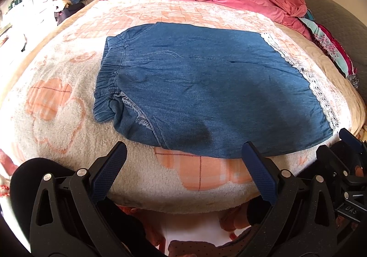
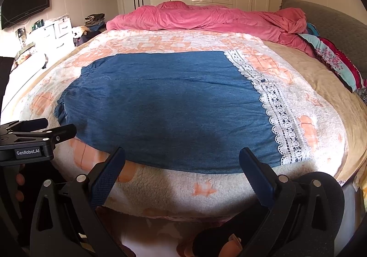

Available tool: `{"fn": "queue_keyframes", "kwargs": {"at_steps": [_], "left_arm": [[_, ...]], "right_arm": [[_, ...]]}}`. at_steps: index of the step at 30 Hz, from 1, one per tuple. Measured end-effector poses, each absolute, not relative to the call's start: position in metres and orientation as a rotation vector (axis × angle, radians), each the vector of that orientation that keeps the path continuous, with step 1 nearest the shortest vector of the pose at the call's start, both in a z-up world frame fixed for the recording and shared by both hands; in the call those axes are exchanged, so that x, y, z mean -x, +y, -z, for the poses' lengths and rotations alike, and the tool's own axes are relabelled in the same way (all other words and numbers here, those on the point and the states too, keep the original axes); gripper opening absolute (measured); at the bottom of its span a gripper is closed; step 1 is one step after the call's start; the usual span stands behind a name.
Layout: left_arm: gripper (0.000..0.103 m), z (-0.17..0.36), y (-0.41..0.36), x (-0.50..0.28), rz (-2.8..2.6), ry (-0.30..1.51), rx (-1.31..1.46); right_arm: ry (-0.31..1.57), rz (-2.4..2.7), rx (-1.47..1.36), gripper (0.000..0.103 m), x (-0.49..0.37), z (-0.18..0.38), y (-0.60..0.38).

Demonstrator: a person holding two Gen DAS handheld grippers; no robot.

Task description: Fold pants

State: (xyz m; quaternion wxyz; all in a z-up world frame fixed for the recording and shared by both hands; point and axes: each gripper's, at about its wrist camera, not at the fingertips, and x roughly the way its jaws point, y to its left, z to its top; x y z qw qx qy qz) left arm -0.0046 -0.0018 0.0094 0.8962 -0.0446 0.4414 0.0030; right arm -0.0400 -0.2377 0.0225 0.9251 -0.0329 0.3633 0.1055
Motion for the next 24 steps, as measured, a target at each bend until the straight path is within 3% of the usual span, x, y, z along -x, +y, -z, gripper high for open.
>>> {"fn": "queue_keyframes", "kwargs": {"at_steps": [24], "left_arm": [[0.094,-0.0115,0.0039,-0.0013,-0.015,0.913,0.097]], "right_arm": [[0.749,-0.227,0.069,0.099,0.0339,-0.0234,-0.2355]]}}
